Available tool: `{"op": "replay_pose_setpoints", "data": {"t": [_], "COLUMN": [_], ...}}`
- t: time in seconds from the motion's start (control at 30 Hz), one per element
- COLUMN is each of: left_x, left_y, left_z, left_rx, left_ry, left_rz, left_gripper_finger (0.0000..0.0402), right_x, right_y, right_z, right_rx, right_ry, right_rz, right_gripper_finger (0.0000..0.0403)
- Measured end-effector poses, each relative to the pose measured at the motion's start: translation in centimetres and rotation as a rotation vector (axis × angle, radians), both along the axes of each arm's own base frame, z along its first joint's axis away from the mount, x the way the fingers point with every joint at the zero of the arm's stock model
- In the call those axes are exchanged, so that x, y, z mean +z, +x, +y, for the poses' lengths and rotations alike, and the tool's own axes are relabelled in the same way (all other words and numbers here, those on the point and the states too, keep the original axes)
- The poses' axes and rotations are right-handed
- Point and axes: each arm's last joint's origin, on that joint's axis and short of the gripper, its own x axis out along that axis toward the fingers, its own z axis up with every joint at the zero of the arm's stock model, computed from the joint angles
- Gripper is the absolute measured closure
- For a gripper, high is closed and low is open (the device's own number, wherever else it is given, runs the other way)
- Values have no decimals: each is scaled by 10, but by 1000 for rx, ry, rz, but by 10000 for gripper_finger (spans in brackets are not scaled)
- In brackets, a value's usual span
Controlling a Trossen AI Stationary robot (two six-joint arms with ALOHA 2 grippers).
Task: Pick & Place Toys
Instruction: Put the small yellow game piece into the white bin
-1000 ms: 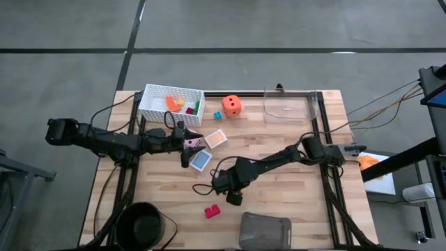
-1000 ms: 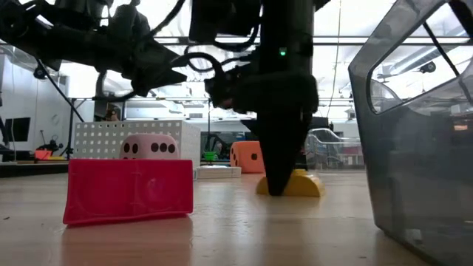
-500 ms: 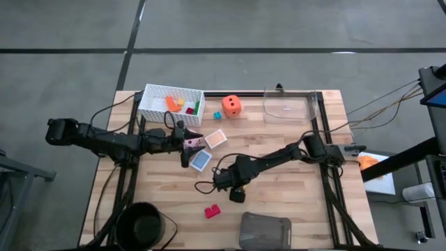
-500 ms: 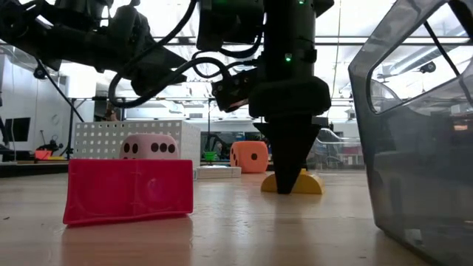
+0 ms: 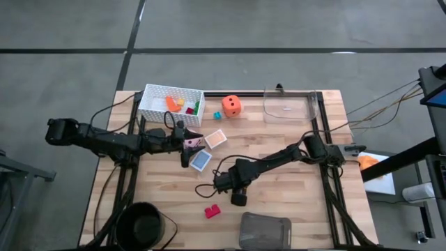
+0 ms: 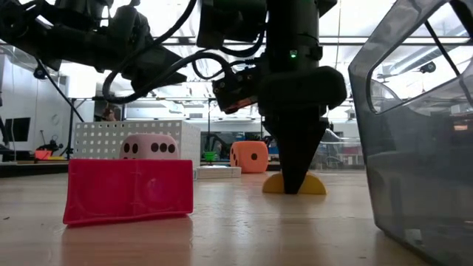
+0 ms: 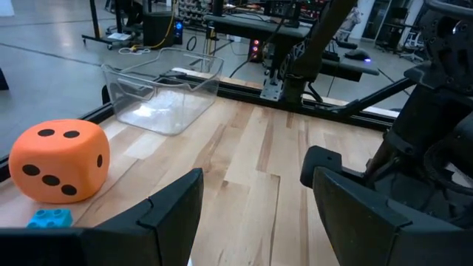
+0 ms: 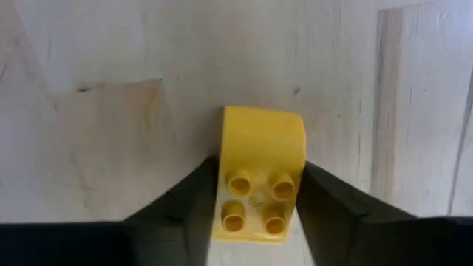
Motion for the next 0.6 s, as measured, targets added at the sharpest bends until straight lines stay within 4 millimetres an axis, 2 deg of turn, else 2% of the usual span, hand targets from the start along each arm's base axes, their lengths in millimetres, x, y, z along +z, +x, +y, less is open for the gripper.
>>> {"op": "replay_pose_setpoints", "data": {"t": [0.07,0.33,0.43,0.6], "left_x": [0,0,0,0], "left_y": [0,0,0,0], "left_z": [0,0,0,0], "left_rx": [0,-2,-5,-7], "left_ry": [0,11,24,33], "left_rz": [0,2,4,6], "left_gripper_finger": [142,142,142,142], "right_x": [0,5,14,45], "right_y": [0,-1,2,11], "right_z": [0,8,13,22], "right_rx": [9,77,122,227], "right_ry": [0,-26,-33,2], "right_rz": [1,-41,-128,-367], "right_gripper_finger": [271,270,270,270]}}
